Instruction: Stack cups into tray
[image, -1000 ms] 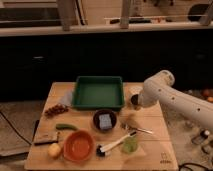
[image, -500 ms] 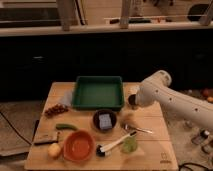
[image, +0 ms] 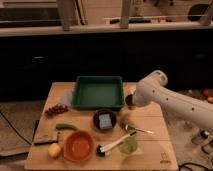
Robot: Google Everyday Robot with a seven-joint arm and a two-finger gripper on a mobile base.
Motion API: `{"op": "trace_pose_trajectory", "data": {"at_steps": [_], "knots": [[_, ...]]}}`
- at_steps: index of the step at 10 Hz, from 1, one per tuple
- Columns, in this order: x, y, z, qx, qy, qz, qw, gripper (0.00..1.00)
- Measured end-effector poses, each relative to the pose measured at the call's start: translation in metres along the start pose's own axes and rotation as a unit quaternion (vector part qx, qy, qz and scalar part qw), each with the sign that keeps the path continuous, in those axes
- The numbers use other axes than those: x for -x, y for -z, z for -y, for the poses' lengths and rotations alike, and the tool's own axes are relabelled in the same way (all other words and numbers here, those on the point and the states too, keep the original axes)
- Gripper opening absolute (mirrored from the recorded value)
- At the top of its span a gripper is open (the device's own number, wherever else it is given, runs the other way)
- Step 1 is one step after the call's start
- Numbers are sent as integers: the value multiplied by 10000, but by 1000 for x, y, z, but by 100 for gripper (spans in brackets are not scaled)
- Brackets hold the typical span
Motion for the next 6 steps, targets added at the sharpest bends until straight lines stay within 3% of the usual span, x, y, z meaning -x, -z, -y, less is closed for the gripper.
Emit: {"op": "trace_pose_trajectory", "data": {"at_steps": [6], "knots": [[48, 32, -7, -52, 395, 307, 9987, 0]]}}
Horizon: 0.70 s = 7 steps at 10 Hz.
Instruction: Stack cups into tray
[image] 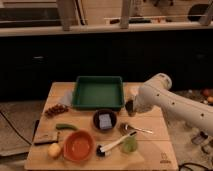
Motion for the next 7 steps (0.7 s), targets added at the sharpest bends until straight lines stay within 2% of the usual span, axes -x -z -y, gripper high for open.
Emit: {"op": "trace_pose_trajectory", "data": {"at_steps": [3, 7], "knots": [[24, 17, -1, -106, 357, 229, 9990, 0], [63, 37, -13, -213, 842, 505, 9949, 0]]}}
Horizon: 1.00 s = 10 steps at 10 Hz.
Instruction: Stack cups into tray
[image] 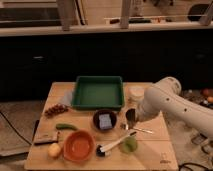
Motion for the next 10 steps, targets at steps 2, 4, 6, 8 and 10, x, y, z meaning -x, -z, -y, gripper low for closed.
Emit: {"op": "trace_pose_trajectory", "data": {"at_steps": [2, 4, 6, 8, 10], "knots": [[19, 5, -3, -30, 240, 81, 9997, 0], [39, 8, -4, -80, 500, 180, 9986, 0], [48, 7, -1, -114, 718, 287, 9969, 0], [58, 2, 0, -128, 874, 461, 9950, 0], [63, -8, 6, -173, 1017, 617, 9928, 0]]}}
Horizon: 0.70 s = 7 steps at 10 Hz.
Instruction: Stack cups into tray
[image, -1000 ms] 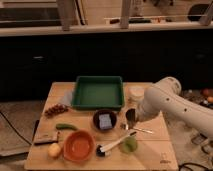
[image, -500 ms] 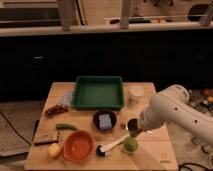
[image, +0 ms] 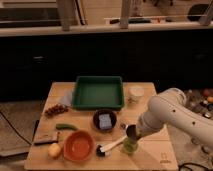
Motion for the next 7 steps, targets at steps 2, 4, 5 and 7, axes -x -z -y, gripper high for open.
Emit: {"op": "trace_pose_trajectory", "data": {"at_steps": [2, 4, 5, 7], "knots": [[2, -8, 2, -30, 44, 80, 10000, 0], [2, -19, 5, -93, 92, 171, 9998, 0], [2, -24, 7, -107, 116, 209, 9997, 2], [3, -30, 5, -98, 72, 226, 9997, 19]]}}
